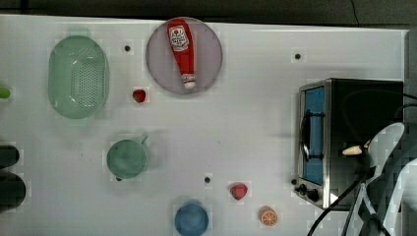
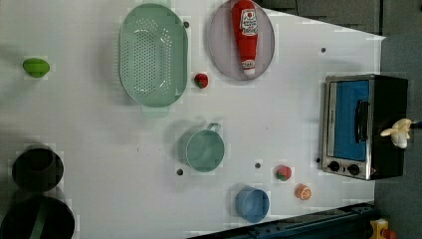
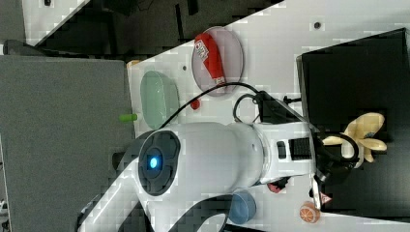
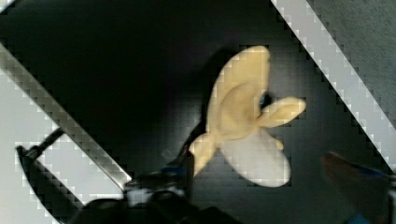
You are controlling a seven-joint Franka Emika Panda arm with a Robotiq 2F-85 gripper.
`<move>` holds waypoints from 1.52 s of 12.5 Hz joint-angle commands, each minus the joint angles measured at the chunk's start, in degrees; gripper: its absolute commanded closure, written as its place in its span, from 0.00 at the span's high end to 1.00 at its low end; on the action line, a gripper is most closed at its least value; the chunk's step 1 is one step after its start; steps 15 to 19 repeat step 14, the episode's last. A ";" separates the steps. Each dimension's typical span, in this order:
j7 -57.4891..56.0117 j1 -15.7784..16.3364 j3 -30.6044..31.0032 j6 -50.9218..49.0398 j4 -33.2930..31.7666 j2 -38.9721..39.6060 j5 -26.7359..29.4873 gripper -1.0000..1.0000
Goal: Pick banana from table and place on oven.
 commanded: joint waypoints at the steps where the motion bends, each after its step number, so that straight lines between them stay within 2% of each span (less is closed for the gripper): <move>1: -2.12 1.67 0.50 -0.28 1.50 -2.00 0.58 1.00; 6: 6.32 6.92 6.50 -10.79 4.42 -10.23 0.27 1.00; 9: 20.34 9.75 14.29 -16.40 4.59 -16.26 -0.05 1.00; 12: 37.37 10.30 23.08 -25.59 4.57 -21.30 -2.42 1.00; 14: 44.75 10.29 27.78 -29.87 4.53 -23.82 -2.85 1.00; 19: 44.75 10.29 27.78 -29.87 4.53 -23.82 -2.85 1.00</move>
